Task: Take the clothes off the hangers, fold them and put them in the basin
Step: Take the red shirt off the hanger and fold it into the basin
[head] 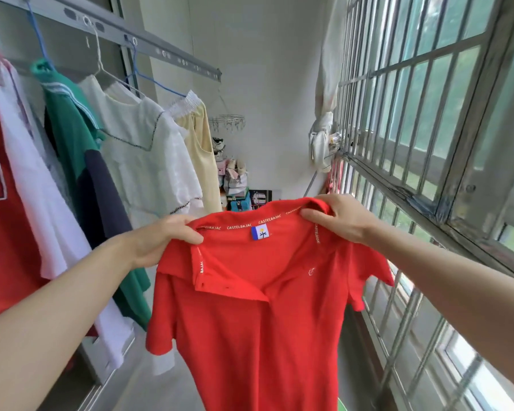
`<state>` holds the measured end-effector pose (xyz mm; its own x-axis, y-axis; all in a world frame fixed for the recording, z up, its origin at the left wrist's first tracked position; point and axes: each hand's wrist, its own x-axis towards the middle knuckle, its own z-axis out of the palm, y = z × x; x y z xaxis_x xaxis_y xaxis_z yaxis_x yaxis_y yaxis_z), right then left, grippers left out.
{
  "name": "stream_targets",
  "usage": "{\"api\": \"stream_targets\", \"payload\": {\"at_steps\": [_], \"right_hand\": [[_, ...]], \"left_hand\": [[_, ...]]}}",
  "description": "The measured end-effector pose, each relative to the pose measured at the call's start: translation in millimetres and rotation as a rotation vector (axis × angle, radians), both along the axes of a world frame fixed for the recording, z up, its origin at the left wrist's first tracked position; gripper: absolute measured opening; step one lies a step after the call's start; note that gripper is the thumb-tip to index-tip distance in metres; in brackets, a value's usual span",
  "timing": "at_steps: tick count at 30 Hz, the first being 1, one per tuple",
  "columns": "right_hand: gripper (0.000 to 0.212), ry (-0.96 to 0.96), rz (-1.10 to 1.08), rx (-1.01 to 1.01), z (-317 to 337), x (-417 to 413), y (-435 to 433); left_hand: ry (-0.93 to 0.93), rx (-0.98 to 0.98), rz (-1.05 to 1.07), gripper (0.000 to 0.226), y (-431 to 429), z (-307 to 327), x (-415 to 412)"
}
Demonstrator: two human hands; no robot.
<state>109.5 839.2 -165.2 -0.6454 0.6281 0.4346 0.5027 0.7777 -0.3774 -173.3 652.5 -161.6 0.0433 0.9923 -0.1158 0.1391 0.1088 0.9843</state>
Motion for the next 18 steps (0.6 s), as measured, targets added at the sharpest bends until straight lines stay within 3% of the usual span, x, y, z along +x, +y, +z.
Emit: {"api": "stream_targets", "payload": {"at_steps": [3,6,8,13,18], "right_hand": [[0.071,-0.210,-0.014,0.000,0,9,5],[0.059,-0.369,0.017,0.036,-3,15,4],[0.045,-0.414,0.025,0.038,-6,16,2],[0.032,-0.412,-0.052,0.071,-10,18,13],[0.043,-0.389,-0.105,0.070,-13,24,21]], "left_hand": [[0.307,-0.123,-0.017,0.042,13,-12,-5],[0.746,-0.140,0.016,0.018,30,-26,-8],[0.904,-0.089,0.064,0.007,42,-34,-12],[1.085,-0.006,0.328,0.027,55,-43,-6],[1.041,0.086,0.473,0.024,59,-43,5]]}}
